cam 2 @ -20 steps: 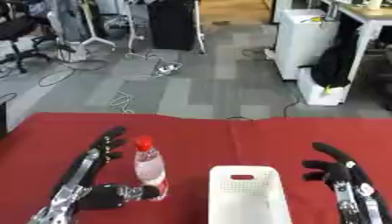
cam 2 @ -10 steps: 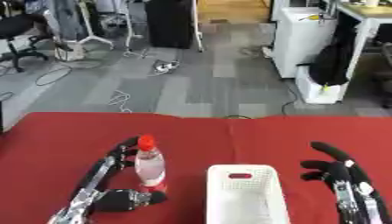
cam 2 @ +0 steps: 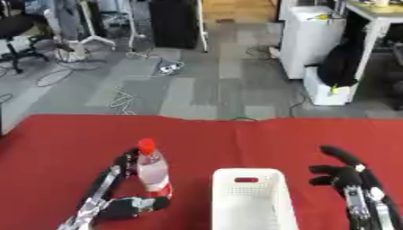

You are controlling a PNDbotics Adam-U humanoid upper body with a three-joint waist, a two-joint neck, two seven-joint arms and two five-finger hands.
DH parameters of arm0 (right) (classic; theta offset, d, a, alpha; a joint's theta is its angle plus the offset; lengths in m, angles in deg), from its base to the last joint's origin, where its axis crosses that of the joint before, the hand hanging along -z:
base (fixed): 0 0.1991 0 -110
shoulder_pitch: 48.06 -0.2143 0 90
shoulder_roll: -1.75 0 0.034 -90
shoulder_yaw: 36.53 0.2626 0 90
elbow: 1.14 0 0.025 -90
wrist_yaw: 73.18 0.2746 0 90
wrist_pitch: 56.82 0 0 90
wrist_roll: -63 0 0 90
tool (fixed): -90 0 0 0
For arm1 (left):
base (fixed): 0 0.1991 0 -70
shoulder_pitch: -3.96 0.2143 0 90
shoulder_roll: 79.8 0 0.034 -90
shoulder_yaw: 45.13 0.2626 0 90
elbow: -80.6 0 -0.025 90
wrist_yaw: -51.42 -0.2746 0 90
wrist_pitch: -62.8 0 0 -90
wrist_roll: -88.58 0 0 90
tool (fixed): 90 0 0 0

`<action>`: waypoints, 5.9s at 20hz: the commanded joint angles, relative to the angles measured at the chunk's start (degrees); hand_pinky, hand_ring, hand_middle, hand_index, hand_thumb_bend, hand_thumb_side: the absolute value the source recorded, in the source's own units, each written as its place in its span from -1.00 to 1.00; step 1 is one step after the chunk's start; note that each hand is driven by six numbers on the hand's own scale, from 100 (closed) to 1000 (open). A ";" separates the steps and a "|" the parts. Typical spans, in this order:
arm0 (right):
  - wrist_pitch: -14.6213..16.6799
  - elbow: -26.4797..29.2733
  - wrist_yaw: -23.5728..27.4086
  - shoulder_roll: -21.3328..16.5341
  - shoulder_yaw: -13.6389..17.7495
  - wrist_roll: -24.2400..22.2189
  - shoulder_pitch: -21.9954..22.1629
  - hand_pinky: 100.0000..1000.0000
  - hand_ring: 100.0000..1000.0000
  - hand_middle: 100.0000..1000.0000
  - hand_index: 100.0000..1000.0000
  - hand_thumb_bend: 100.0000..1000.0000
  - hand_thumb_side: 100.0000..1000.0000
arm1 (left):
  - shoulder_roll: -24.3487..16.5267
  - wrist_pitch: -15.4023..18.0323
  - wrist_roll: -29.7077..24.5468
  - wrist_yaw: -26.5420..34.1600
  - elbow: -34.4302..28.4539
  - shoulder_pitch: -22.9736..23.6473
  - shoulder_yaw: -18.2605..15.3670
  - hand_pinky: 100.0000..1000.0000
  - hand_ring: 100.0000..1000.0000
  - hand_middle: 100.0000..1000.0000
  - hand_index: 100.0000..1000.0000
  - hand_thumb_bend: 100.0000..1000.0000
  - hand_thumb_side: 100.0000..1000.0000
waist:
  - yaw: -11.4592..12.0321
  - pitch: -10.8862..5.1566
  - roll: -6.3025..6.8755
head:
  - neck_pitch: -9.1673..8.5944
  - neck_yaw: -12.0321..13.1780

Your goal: Pick up objects on the table and place them in the box.

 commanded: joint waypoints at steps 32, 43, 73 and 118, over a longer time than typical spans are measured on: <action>0.14 0.36 1.29 -0.18 -0.47 -1.22 -0.93 0.11 0.27 0.60 0.69 -1.00 0.64 | 1.17 5.16 7.69 -1.56 15.63 -9.49 -0.56 0.44 0.65 0.60 0.85 0.79 -0.09 | -1.84 -0.44 0.16 | -1.36 0.41; -0.05 0.30 1.78 -0.01 -0.54 -1.45 -1.24 0.11 0.27 0.60 0.69 -1.00 0.64 | 2.84 4.31 17.41 -2.76 17.11 -10.25 -2.17 -0.40 -0.24 -0.29 0.04 -1.00 -1.00 | -3.10 -0.10 0.48 | -1.90 0.52; -0.11 -0.77 0.96 -1.42 1.34 -0.16 1.06 0.11 0.27 0.59 0.68 -1.00 0.62 | -5.56 -4.14 11.20 22.89 -6.10 -17.61 8.39 -1.00 -1.00 -1.00 -0.88 -0.41 -1.00 | -3.01 -2.44 1.51 | -0.20 0.37; 0.00 -1.40 -1.83 -2.65 4.07 3.50 2.97 0.13 0.30 0.58 0.68 -1.00 0.58 | 1.61 5.95 6.22 7.50 -0.89 -15.27 17.58 -0.14 0.19 0.14 0.30 -0.18 0.01 | -8.07 -2.71 3.57 | -0.46 1.12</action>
